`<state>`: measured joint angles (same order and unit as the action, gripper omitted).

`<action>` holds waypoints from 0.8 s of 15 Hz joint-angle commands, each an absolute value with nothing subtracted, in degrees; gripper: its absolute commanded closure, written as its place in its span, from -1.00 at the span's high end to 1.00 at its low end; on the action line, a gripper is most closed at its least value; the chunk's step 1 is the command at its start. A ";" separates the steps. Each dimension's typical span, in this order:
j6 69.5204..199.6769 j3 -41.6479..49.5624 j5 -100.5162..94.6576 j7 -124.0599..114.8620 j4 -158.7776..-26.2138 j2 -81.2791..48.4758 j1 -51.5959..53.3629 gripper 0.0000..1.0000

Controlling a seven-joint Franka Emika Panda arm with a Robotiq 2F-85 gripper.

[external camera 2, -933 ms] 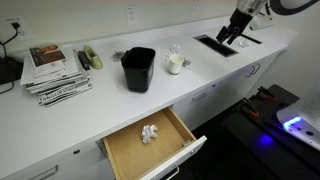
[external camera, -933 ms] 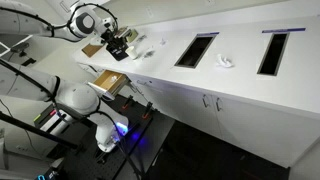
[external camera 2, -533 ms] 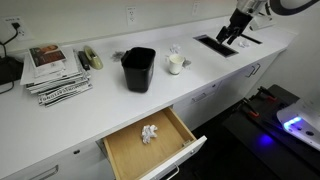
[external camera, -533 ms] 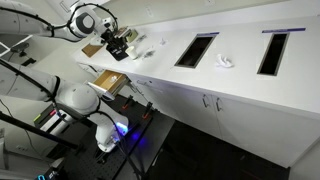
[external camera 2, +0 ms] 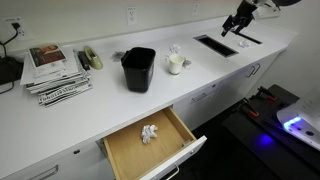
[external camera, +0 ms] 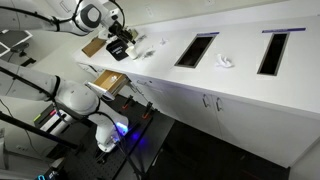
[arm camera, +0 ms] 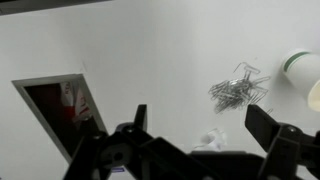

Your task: Pick up the piece of paper from the countertop and put it in the black container.

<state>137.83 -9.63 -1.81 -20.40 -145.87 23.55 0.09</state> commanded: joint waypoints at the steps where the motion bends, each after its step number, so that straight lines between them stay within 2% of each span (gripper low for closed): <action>1: 137.28 -4.00 -3.78 -18.02 -142.51 23.29 -4.78 1.00; 12: 139.77 10.96 -5.99 -14.95 -126.96 6.15 -16.04 1.00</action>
